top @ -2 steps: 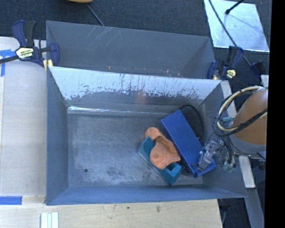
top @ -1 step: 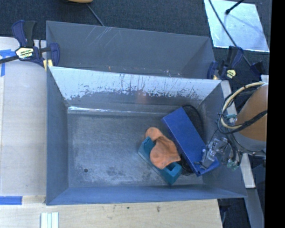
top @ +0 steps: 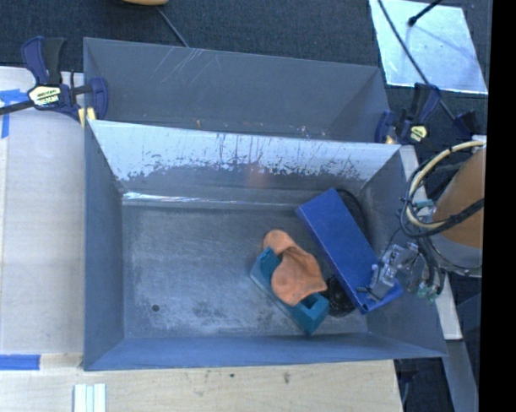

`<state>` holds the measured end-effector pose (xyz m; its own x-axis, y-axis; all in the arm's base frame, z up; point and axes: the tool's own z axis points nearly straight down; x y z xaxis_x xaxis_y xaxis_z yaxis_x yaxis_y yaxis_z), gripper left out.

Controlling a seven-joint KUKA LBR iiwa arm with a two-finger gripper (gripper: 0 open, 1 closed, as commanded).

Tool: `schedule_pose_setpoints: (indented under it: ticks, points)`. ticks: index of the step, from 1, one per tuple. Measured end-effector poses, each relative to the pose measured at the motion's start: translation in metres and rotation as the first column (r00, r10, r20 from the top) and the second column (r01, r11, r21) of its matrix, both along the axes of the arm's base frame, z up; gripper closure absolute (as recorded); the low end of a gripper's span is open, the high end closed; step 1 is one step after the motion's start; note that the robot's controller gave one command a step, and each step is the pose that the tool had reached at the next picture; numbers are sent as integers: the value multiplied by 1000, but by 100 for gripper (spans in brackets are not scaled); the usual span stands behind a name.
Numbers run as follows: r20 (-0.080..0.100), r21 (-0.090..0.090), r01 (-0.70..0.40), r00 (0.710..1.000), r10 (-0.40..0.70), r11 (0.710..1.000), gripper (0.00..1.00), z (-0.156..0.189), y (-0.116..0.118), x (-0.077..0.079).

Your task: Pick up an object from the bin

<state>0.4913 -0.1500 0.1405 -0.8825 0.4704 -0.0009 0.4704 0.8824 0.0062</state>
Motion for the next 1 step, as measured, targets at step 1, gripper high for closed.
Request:
schedule_pose_setpoints:
  ticks: [1]
  points:
    - [3,-2,0,1000,0,1000,100,11,0,1]
